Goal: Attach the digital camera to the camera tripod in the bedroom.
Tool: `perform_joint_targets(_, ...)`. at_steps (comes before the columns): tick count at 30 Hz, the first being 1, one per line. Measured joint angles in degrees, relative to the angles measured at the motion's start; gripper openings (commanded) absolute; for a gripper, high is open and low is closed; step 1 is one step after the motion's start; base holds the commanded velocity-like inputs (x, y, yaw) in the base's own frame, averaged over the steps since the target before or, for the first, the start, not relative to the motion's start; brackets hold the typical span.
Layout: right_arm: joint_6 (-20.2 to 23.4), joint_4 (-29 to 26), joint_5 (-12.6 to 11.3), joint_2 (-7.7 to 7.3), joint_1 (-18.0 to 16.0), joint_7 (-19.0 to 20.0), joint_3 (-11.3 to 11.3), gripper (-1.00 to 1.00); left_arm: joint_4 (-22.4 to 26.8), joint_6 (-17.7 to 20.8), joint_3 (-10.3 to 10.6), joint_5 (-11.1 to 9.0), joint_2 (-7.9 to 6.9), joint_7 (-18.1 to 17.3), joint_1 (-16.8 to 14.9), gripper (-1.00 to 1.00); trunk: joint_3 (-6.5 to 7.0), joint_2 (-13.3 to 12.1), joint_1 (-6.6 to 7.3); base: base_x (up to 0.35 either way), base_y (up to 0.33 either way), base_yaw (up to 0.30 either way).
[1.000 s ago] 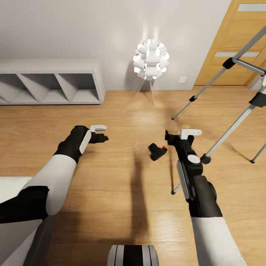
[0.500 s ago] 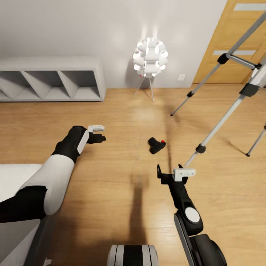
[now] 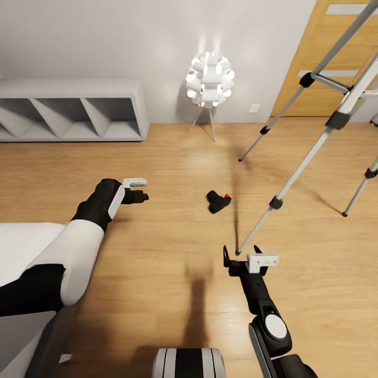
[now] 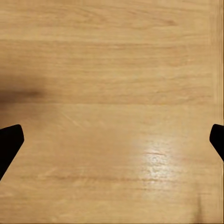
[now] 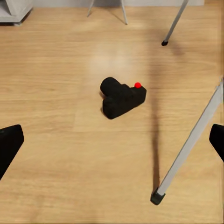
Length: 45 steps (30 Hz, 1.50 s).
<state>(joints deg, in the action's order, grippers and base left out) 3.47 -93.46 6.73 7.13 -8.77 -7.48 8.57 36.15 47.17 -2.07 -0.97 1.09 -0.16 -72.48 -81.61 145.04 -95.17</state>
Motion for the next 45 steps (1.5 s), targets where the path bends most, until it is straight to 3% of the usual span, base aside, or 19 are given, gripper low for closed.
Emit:
perform_joint_targets(5,0.0,0.1,0.0,-0.25,0.1,0.0,-0.3,1.00,0.0,0.0,0.0,0.1,0.00,0.0,0.0,1.00,0.00,0.0,0.00,0.180,-0.282,0.000)
perform_joint_targets(10,0.2,0.2,0.0,-3.29,0.1,0.0,-0.3,1.00,0.0,0.0,0.0,0.1,0.07,0.1,0.0,1.00,0.00,0.0,-0.02,0.071,-0.323,0.000)
perform_joint_targets(13,0.2,0.3,-0.1,-4.15,0.1,0.0,-0.3,1.00,0.0,0.0,0.0,0.1,0.14,0.1,0.0,1.00,0.00,0.0,-0.02,0.014,-0.336,0.000)
perform_joint_targets(24,0.3,0.5,-0.1,-4.74,0.1,0.0,-0.6,1.00,0.0,0.0,0.0,0.1,-0.05,0.1,0.0,1.00,0.00,0.0,-0.02,0.007,-0.336,0.000)
perform_joint_targets(27,0.3,0.6,-0.1,-4.75,0.1,0.0,-3.1,1.00,0.0,-0.1,0.0,0.2,-0.25,0.1,0.0,1.00,0.00,0.0,0.00,0.152,-0.266,0.000)
perform_joint_targets(30,0.3,0.7,-0.2,-4.80,0.1,-0.1,-10.5,1.00,-1.0,-1.0,0.0,0.1,-0.36,0.1,0.0,1.00,0.00,0.0,0.01,0.251,-0.223,0.000)
perform_joint_targets(32,0.4,0.7,-0.2,-4.79,0.1,0.4,-12.9,1.00,-2.2,-1.5,0.0,0.0,-0.27,0.0,0.0,1.00,0.00,0.0,0.01,0.273,-0.214,0.000)
perform_joint_targets(37,1.2,0.7,-0.2,-4.76,0.1,2.0,-14.4,1.00,-6.4,-2.7,0.1,-0.1,0.00,-0.2,0.0,1.00,0.00,0.0,-0.01,0.177,-0.129,0.000)
perform_joint_targets(41,4.1,0.7,-0.2,-4.66,0.1,2.3,-14.5,1.00,-11.9,-7.5,0.1,-0.1,0.07,-0.3,0.0,1.00,0.00,0.0,-0.02,0.029,-0.020,0.000)
perform_joint_targets(45,5.7,0.7,-0.3,-4.62,0.1,2.4,-14.6,1.00,-17.2,-9.5,0.0,-0.2,0.16,-0.3,0.0,1.00,0.00,0.0,-0.02,0.005,-0.003,0.000)
